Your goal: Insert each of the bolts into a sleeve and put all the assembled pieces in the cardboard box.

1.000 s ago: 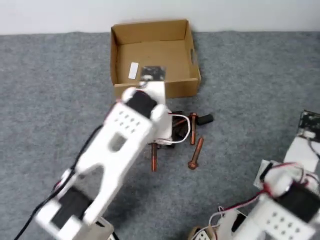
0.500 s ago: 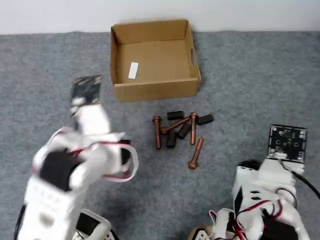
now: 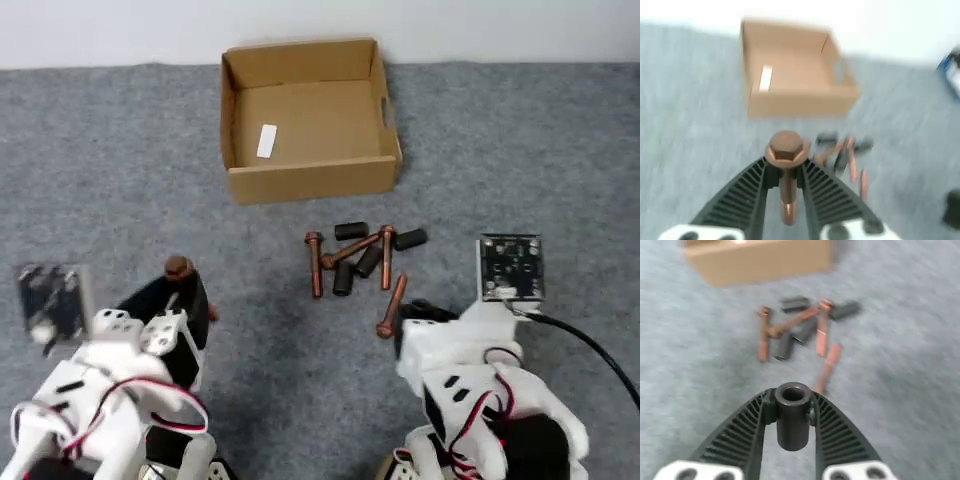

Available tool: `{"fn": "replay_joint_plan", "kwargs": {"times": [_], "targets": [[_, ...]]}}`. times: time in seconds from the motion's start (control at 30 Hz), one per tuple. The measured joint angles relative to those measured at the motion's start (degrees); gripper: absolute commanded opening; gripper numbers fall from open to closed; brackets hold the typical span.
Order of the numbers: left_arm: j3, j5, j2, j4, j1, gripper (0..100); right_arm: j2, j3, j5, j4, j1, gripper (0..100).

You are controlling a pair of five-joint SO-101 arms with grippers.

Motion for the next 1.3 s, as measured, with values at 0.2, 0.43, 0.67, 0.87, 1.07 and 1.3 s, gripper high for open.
{"fn": "replay_joint_plan", "kwargs": {"times": [0.2,0.43,0.67,0.87,1.07,1.3], "targets": [[8.26,1.14,-5.63,-11.6,9.58,0,0.88,8.0,-0.62,-13.36,-12.13,0.9],[11.25,4.04,-7.74,-25.58,13.8,0,0.62,9.23,3.34,-17.05,-23.03,0.9],[12.04,4.13,-7.47,-28.22,15.12,0,0.44,9.23,9.32,-17.49,-29.1,0.9],[12.04,4.4,-8.0,-25.58,18.73,0,0.35,9.23,16.88,-22.07,-29.27,0.9],[12.04,4.4,-8.0,-25.23,18.81,0,0.35,9.23,20.04,-23.65,-29.27,0.9],[14.51,4.4,-7.56,-21.36,19.16,0,0.35,9.23,20.4,-23.65,-29.27,0.9]]}}
